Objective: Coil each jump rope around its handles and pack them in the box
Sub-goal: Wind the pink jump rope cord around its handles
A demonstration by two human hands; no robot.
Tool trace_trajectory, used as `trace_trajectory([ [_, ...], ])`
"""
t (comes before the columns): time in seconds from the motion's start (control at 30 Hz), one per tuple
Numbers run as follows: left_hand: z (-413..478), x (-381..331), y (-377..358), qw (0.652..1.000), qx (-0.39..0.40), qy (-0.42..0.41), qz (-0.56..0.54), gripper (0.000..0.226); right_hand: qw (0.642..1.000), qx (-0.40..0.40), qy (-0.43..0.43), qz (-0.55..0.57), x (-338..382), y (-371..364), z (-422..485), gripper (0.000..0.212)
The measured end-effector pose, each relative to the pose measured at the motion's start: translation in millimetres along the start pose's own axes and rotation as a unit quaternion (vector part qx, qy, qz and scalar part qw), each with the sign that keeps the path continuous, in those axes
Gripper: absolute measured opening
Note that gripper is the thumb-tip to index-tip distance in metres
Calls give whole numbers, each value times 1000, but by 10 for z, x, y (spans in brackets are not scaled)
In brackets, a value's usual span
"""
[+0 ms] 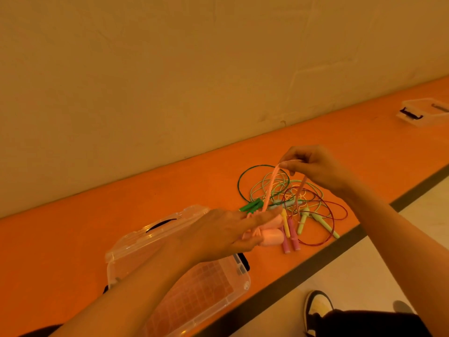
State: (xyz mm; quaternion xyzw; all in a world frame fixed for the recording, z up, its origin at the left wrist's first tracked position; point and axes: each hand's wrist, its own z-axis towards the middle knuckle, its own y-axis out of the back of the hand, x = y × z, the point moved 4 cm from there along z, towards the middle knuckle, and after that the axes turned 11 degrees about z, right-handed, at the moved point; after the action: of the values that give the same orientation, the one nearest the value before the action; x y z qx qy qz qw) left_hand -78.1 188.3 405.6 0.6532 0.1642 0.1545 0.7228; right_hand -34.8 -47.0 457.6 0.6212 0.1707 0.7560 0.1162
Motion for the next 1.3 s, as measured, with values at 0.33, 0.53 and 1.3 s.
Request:
trace_trajectory([
  [0.33,-5,-364,110,985,-94,-101,107,63,999,0,32,-18,44,-424,76,4],
  [0.53,16,-220,102,994,-62,-77,38,69,1000,-16,-25,6,-194,-299,79,9],
  [1.3,-159,261,75,993,-104,50,-14,84,996,-10,-81,34,-472,237,-88,19],
])
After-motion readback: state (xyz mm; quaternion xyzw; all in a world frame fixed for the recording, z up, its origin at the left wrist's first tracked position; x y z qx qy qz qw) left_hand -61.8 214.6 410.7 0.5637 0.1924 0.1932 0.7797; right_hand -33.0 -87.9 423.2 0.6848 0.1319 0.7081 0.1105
